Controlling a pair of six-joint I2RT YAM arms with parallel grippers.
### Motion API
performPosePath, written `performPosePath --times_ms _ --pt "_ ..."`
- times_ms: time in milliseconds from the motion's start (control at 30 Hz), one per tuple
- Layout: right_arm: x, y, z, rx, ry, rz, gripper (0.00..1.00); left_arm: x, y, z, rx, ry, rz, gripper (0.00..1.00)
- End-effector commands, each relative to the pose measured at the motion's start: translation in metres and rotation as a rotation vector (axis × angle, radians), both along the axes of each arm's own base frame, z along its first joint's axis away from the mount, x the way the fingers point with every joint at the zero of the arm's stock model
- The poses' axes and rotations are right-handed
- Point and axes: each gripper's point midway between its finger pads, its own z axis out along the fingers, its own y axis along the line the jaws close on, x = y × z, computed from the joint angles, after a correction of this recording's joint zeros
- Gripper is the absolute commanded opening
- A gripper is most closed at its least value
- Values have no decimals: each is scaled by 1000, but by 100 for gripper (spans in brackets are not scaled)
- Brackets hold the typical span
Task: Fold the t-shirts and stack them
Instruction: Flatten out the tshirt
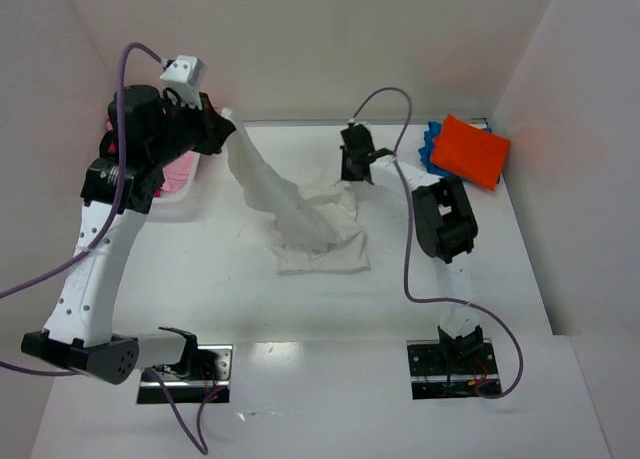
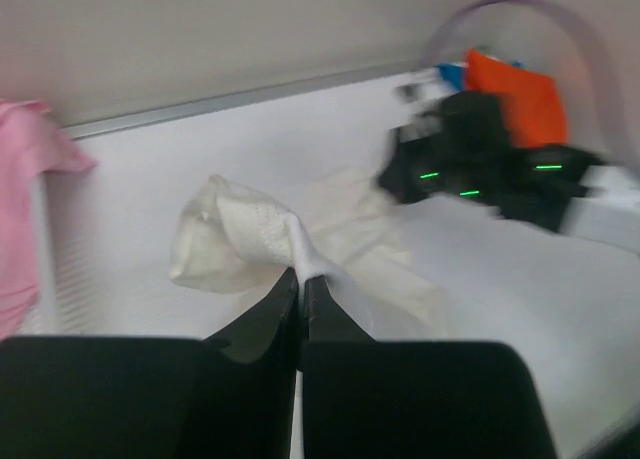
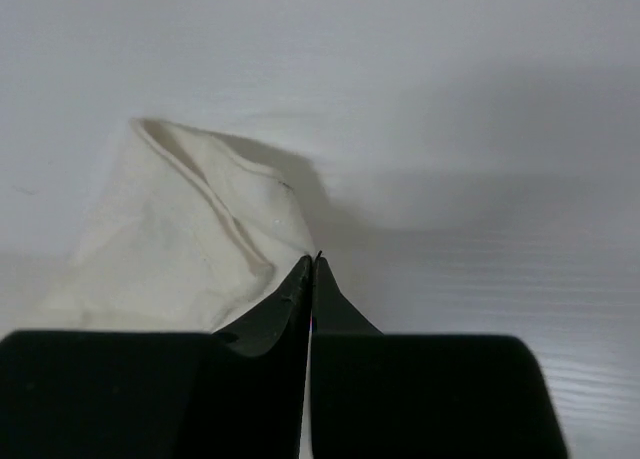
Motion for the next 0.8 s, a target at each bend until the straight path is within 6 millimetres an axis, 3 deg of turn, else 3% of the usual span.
performPosePath --times_ms 0,33,67,133,167,200,300,367,400,633,767 --pt "30 -124 293 51 -573 -238 0 38 33 -15 -82 53 137 0" --pt "23 -134 304 38 -580 -247 0 40 29 -14 -89 38 118 0" --pt "13 -155 334 46 -637 -282 0 43 29 -13 -90 36 117 0" --pt "-2 -174 364 75 -693 -298 0 45 35 -7 -57 23 119 0" --pt "-9 -180 366 77 -701 -303 0 49 38 5 -49 -1 125 0" --pt "-26 -188 386 84 -741 -314 0 50 39 9 -36 -10 122 0" --pt "-48 -191 407 84 -789 -310 0 53 38 27 -35 -54 110 0" --pt "-54 -190 398 83 -772 -300 0 57 34 32 -39 -61 92 0" --pt "-63 -188 406 94 -794 -287 0 59 31 42 -46 -88 73 0" --pt "-92 -188 408 113 -808 -275 0 62 38 88 -16 -195 96 0" --pt "-106 -186 404 128 -786 -262 0 58 41 99 -8 -220 108 0"
